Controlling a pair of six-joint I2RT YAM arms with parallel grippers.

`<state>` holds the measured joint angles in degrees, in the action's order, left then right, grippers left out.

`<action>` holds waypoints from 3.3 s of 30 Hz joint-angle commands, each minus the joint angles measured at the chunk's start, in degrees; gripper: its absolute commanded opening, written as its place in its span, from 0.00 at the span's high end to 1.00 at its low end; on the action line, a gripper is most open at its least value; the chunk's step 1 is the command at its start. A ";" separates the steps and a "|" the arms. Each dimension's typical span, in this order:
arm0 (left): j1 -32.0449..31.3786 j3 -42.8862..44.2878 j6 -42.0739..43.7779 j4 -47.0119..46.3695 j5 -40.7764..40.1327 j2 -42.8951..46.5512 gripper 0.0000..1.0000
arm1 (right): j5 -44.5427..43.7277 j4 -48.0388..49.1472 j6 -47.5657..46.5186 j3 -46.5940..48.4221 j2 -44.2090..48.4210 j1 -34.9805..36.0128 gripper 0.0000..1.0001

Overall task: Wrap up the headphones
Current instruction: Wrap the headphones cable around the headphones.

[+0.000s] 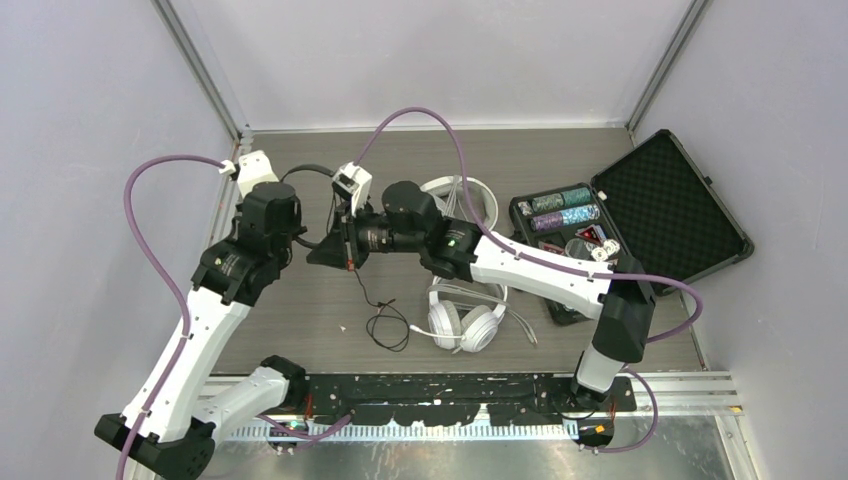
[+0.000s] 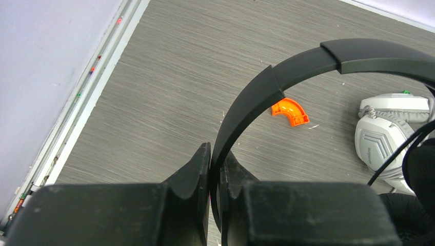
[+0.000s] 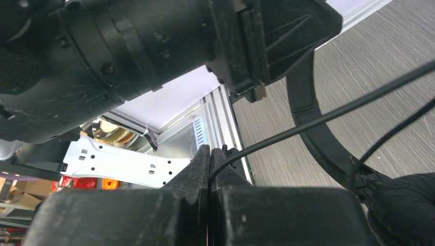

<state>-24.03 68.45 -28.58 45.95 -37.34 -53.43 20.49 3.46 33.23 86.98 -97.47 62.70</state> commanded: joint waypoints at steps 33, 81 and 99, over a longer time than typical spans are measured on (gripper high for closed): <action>0.65 3.79 -10.18 -4.19 5.89 3.92 1.00 | -8.60 10.42 -14.70 -19.13 11.06 1.51 0.85; 0.65 14.65 -10.78 1.66 23.93 4.61 1.00 | -10.98 55.83 -11.72 -45.60 6.16 0.56 0.86; 0.65 20.34 -3.23 8.67 18.83 2.53 1.00 | -1.31 69.85 -5.16 -47.05 1.95 -10.36 0.99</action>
<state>-23.51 87.42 -33.52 56.77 -14.81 -51.53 15.27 66.50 27.81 40.21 -95.15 52.69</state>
